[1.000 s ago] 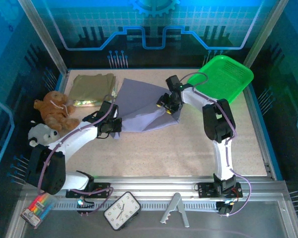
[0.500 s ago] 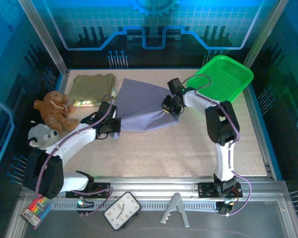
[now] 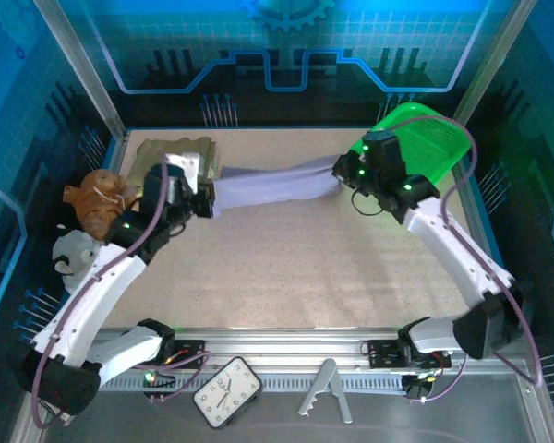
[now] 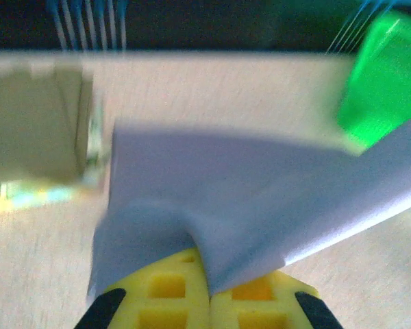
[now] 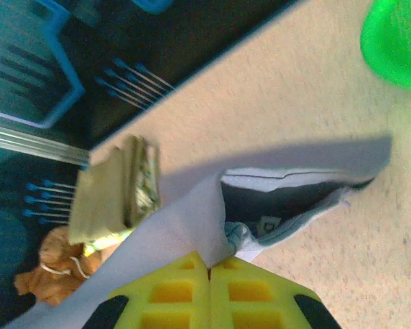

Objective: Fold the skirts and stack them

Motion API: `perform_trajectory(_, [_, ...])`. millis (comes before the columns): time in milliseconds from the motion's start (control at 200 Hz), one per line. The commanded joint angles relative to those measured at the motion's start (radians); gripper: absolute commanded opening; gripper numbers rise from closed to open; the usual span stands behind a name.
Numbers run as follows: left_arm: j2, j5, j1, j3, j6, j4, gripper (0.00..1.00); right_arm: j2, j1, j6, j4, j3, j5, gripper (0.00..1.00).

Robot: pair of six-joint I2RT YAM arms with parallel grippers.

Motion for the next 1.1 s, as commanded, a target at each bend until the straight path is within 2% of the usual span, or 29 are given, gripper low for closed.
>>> perform_trajectory(0, [0.029,0.06,-0.01,0.206,0.124,-0.075,0.0,-0.073,-0.021,-0.076,0.017,0.071,0.111,0.0])
perform_trajectory(145, [0.114,0.128,-0.012,0.429,0.24,-0.151,0.0,-0.112,-0.038,-0.142,0.047,0.172,0.094,0.0])
perform_trajectory(285, [0.203,0.075,0.002,0.517,0.302,-0.15,0.0,-0.102,-0.06,-0.205,0.093,0.227,0.091,0.0])
perform_trajectory(545, [0.45,0.047,0.076,0.707,0.331,-0.079,0.0,0.072,-0.144,-0.213,0.222,0.307,0.017,0.0])
perform_trajectory(650, [0.601,0.031,0.103,0.895,0.364,-0.091,0.0,0.182,-0.169,-0.233,0.255,0.421,-0.032,0.0])
perform_trajectory(725, [0.71,0.008,0.107,1.089,0.41,-0.131,0.0,0.262,-0.191,-0.248,0.264,0.527,-0.081,0.0])
perform_trajectory(810, [0.809,-0.02,0.107,1.286,0.467,-0.185,0.0,0.348,-0.216,-0.269,0.244,0.651,-0.178,0.0])
perform_trajectory(865, [0.839,-0.034,0.107,1.354,0.499,-0.212,0.0,0.378,-0.228,-0.3,0.236,0.696,-0.235,0.0])
perform_trajectory(925, [0.826,-0.049,0.104,1.333,0.543,-0.216,0.0,0.385,-0.237,-0.34,0.231,0.697,-0.297,0.0])
perform_trajectory(980, [0.777,-0.082,0.097,1.232,0.584,-0.193,0.0,0.375,-0.246,-0.369,0.234,0.652,-0.377,0.0])
perform_trajectory(1030, [0.697,-0.11,0.085,1.041,0.63,-0.135,0.0,0.355,-0.249,-0.408,0.241,0.58,-0.451,0.0])
perform_trajectory(1095, [0.573,-0.15,0.06,0.736,0.69,0.031,0.0,0.316,-0.248,-0.453,0.237,0.436,-0.513,0.0])
